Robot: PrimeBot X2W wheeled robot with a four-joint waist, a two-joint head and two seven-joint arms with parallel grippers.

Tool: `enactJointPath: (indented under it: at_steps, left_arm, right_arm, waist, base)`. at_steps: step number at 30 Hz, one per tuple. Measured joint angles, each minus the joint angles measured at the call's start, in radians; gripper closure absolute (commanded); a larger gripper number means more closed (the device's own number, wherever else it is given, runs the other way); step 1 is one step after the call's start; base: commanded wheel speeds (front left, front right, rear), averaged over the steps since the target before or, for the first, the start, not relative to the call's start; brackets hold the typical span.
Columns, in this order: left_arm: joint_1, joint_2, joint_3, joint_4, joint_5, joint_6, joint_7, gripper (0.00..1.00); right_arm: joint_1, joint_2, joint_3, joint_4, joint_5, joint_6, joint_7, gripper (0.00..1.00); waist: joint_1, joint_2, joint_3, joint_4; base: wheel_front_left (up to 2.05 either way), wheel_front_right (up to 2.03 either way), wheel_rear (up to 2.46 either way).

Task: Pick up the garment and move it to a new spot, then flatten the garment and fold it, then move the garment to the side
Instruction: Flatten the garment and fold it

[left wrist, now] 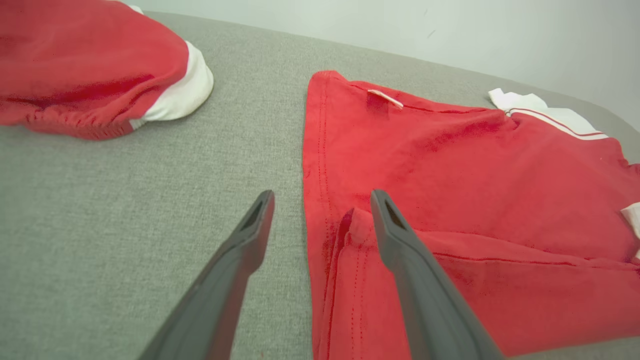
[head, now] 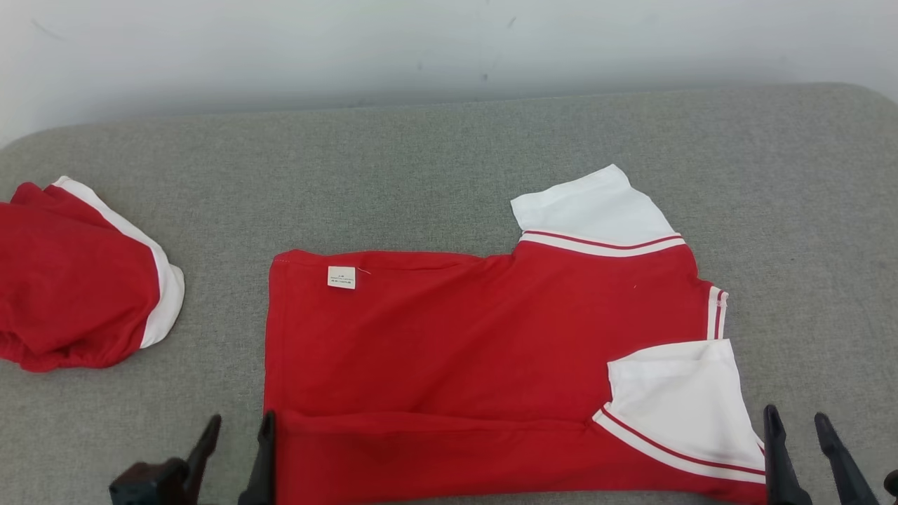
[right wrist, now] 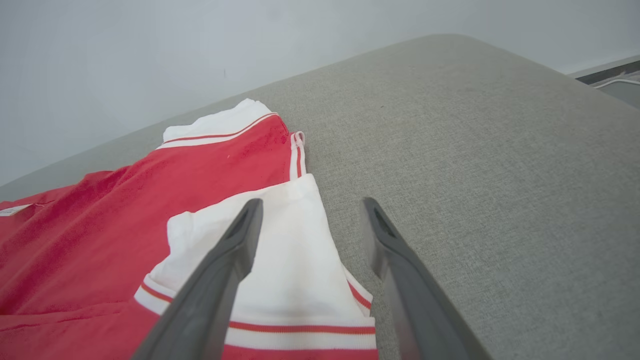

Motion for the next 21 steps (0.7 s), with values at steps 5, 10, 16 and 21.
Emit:
enactJointPath:
  at_steps: [5, 10, 16, 21]
  left_arm:
    - [-0.061, 0.023, 0.008, -0.03, 0.053, 0.026, -0.007, 0.0]
    - [-0.135, 0.034, 0.003, -0.02, 0.086, 0.025, 0.0, 0.0]
    - [-0.224, 0.022, -0.017, 0.02, 0.104, 0.015, 0.011, 0.0]
    - [-0.277, 0.008, -0.041, 0.079, 0.106, -0.011, 0.027, 0.0]
  right_arm:
    - [-0.022, -0.001, 0.007, -0.077, -0.046, 0.0, -0.01, 0.0]
    - [-0.078, -0.03, 0.065, -0.146, -0.079, 0.0, 0.003, 0.0]
    - [-0.113, -0.06, 0.115, -0.196, -0.103, 0.0, 0.027, 0.0]
    - [-0.114, -0.065, 0.139, -0.226, -0.109, 0.0, 0.043, 0.0]
  waist:
    - [0.0, 0.0, -0.003, -0.004]
    - [0.0, 0.0, -0.006, -0.014]
    - [0.0001, 0.0, -0.002, -0.006]
    - [0.0002, 0.0, -0.001, -0.002]
  base:
    - [0.0, 0.0, 0.0]
    - [0.0, 0.0, 0.0]
    - [0.0, 0.0, 0.0]
    - [0.0, 0.0, 0.0]
